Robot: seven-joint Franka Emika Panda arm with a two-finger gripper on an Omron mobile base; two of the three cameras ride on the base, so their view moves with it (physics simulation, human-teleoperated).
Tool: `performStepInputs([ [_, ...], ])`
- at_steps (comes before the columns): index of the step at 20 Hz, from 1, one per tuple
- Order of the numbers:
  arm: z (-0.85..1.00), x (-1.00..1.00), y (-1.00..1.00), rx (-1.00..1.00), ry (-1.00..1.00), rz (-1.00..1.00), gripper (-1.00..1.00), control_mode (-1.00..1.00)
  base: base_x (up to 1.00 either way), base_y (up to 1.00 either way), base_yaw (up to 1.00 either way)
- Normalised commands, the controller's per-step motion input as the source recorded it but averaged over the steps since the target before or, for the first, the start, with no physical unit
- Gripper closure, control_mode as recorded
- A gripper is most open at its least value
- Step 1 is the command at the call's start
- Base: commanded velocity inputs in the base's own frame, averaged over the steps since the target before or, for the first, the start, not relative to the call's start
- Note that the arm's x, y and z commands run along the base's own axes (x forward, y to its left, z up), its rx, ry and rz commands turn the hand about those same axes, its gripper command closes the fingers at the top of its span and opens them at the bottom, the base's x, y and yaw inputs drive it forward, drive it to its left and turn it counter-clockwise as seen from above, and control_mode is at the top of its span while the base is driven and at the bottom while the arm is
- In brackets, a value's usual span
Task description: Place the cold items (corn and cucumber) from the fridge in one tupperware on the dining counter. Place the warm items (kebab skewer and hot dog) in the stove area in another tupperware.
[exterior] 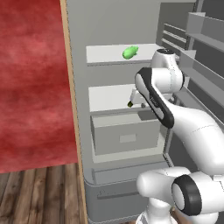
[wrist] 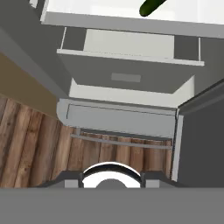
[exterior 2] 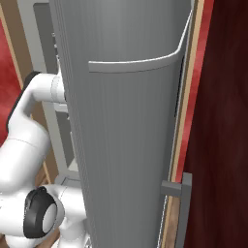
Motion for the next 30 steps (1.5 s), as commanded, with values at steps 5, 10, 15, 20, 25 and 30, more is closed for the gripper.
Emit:
performStepInputs([
  [5, 0.01, 0.0, 0.11, 0.01, -0.03, -0.25, -1.0, -1.0, 0.0, 0.0, 0.0],
  [10, 0.19, 0.0, 0.08, 0.03, -0.11, -0.4, -1.0, -1.0, 0.0, 0.0, 0.0],
  [15, 0.66, 0.05, 0.0, 0.04, -0.03, -0.26, -1.0, -1.0, 0.0, 0.0, 0.0],
  [20, 0.76, 0.26, -0.01, 0.0, -0.05, -0.1, -1.0, -1.0, 0.0, 0.0, 0.0],
  [25, 0.51, 0.48, -0.01, -0.07, -0.22, -0.02, -1.0, -1.0, 0.0, 0.0, 0.0],
  [30, 0.6, 0.53, -0.08, -0.2, -0.16, 0.0, -1.0, -1.0, 0.0, 0.0, 0.0],
])
